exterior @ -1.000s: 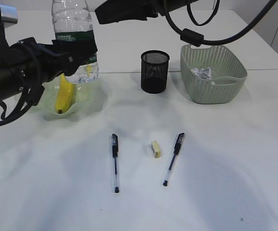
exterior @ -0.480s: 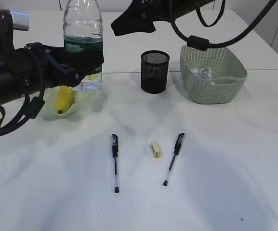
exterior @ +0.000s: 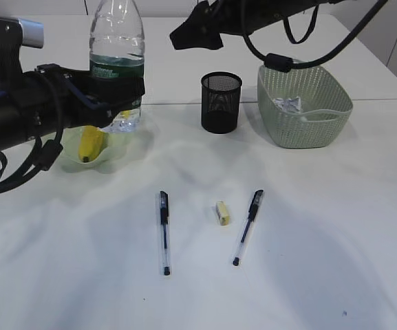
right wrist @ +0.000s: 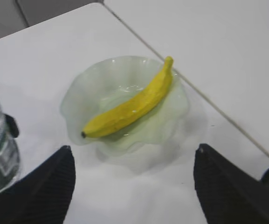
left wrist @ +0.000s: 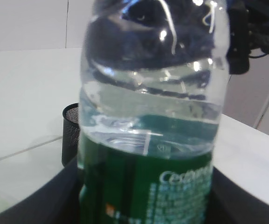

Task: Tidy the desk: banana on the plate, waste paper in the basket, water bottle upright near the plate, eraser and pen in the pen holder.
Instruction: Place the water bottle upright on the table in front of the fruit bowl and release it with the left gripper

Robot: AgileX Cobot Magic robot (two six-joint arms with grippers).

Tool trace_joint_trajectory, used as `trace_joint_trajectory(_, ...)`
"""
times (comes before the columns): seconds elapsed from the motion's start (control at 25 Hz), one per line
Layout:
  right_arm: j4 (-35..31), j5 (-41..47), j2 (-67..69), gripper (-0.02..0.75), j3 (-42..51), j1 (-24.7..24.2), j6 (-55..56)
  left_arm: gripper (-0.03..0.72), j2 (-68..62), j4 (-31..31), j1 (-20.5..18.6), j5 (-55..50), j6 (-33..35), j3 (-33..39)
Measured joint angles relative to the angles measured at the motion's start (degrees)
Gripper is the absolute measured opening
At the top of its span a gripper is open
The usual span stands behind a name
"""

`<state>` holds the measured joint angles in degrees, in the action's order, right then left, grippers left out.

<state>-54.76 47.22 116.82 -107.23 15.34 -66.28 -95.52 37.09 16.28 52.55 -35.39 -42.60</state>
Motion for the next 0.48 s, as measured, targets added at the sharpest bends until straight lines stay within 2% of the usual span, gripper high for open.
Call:
trace_joint_trajectory(0.36, -0.01, -14.42, -0.48, 0.590, 0.15, -3.42, 0.21, 0.398, 0.00, -2.00, -0.74, 0.00, 0.48, 0.00)
trace_joint_trajectory(0.48, -0.35, -20.95, -2.20, 0.591, 3.33, -4.32, 0.32, 0.398, 0.00, -2.04, -0.74, 0.00, 0.68, 0.00)
